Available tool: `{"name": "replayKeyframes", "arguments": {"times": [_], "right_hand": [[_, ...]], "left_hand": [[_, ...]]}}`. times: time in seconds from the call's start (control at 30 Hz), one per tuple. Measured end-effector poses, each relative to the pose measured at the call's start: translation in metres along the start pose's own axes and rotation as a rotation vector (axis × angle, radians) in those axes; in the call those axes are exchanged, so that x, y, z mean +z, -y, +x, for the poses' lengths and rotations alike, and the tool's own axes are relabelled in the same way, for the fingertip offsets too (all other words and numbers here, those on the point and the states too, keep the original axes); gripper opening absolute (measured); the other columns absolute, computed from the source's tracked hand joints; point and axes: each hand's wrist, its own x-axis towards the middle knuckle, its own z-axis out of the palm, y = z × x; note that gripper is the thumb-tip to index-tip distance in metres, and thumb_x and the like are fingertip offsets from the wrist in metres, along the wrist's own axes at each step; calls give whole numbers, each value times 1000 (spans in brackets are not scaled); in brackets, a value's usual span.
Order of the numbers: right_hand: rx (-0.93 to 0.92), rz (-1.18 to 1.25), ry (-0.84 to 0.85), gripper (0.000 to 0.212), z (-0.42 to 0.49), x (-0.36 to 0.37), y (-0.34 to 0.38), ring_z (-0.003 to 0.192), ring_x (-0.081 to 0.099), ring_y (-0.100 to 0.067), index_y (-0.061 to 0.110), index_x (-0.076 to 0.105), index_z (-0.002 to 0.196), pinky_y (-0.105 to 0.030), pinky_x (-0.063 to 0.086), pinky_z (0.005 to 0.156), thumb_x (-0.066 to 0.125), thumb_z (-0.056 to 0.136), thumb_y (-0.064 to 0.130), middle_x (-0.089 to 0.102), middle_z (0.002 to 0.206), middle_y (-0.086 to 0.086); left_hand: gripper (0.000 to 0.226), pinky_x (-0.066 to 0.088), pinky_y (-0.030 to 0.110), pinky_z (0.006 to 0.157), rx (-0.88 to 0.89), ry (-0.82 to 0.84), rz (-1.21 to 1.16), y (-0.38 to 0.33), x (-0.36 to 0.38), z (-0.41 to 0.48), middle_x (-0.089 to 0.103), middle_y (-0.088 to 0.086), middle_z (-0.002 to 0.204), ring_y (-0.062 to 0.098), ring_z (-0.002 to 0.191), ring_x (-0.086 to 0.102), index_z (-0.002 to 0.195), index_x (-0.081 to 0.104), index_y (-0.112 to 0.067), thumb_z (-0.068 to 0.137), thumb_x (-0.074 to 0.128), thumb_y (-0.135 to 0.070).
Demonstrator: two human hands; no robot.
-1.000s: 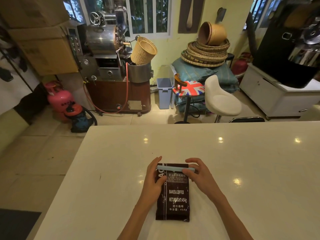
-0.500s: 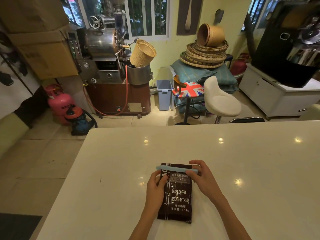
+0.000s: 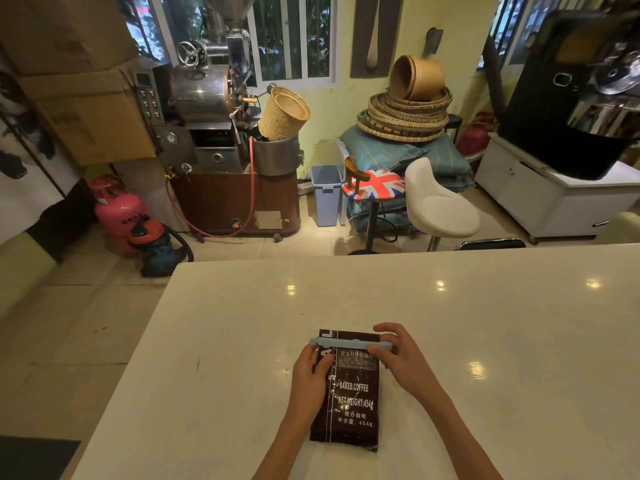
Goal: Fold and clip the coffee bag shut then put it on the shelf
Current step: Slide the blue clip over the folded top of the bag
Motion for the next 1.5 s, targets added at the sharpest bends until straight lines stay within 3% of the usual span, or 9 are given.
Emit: {"name": "replayKeyframes", "arguments": {"times": [0.07, 0.2, 0.37, 0.47, 0.63, 0.87, 1.07, 1.33, 1.5], "right_hand": [[-10, 1, -18, 27, 0, 1, -2, 94, 69, -22, 28, 54, 108, -31, 60, 74, 68, 90, 15, 67, 107, -9], [-20, 12, -43, 27, 2, 2, -6, 96, 69, -23, 27, 55, 108, -41, 61, 82, 69, 89, 15, 66, 107, -7], [-4, 56, -63, 30, 3, 5, -8, 92, 68, -20, 14, 55, 115, -23, 59, 69, 69, 89, 11, 65, 103, -6], [-4, 57, -68, 29, 4, 6, -9, 91, 67, -19, 16, 56, 114, -21, 58, 68, 70, 88, 11, 65, 104, -5], [-3, 54, -74, 28, 9, 7, -17, 99, 67, -25, 23, 57, 109, -40, 60, 82, 72, 87, 14, 65, 110, -9], [-2, 52, -76, 29, 14, 10, -21, 102, 67, -28, 26, 58, 107, -49, 58, 87, 73, 86, 16, 65, 112, -11], [-10, 56, -80, 27, 15, 12, -18, 97, 67, -28, 22, 57, 105, -39, 60, 81, 71, 87, 8, 64, 108, -11], [-15, 78, -53, 28, 14, 12, -16, 90, 67, -20, 18, 55, 110, -25, 59, 69, 70, 88, 8, 63, 104, -8], [-9, 118, -33, 29, 15, 12, -12, 90, 69, -22, 19, 55, 110, -33, 61, 73, 69, 88, 7, 63, 106, -13]], "left_hand": [[26, 61, 36, 83, -14, 17, -26, -2, -1, 0, 72, 7, 115, 18, 100, 73, 125, 56, -22, 100, 52, -19], [24, 60, 28, 73, -68, 23, -114, -9, -6, -2, 73, 10, 108, 18, 93, 75, 118, 60, -19, 100, 51, -31], [25, 59, 35, 83, -86, -22, -194, -16, -8, 5, 74, 10, 109, 22, 99, 73, 115, 67, -18, 98, 55, -32], [20, 60, 34, 75, -90, -50, -231, -20, -6, 7, 77, 13, 101, 22, 88, 75, 109, 70, -14, 96, 60, -24], [13, 59, 27, 60, -107, -127, -285, -23, -1, 6, 79, 9, 88, 18, 75, 75, 100, 73, -15, 95, 62, -15], [13, 59, 25, 56, -123, -191, -295, -26, -1, 6, 79, 5, 79, 16, 70, 76, 94, 74, -15, 93, 63, -8], [13, 60, 31, 59, -155, -241, -309, -27, 3, 10, 77, 14, 87, 23, 73, 74, 98, 73, -9, 92, 63, -4], [16, 58, 28, 57, -191, -279, -318, -35, 1, 10, 75, 8, 75, 14, 61, 72, 88, 75, -13, 90, 65, -1], [15, 58, 30, 61, -195, -296, -327, -37, 3, 7, 75, 7, 75, 15, 63, 72, 89, 75, -13, 89, 66, -1]]}}
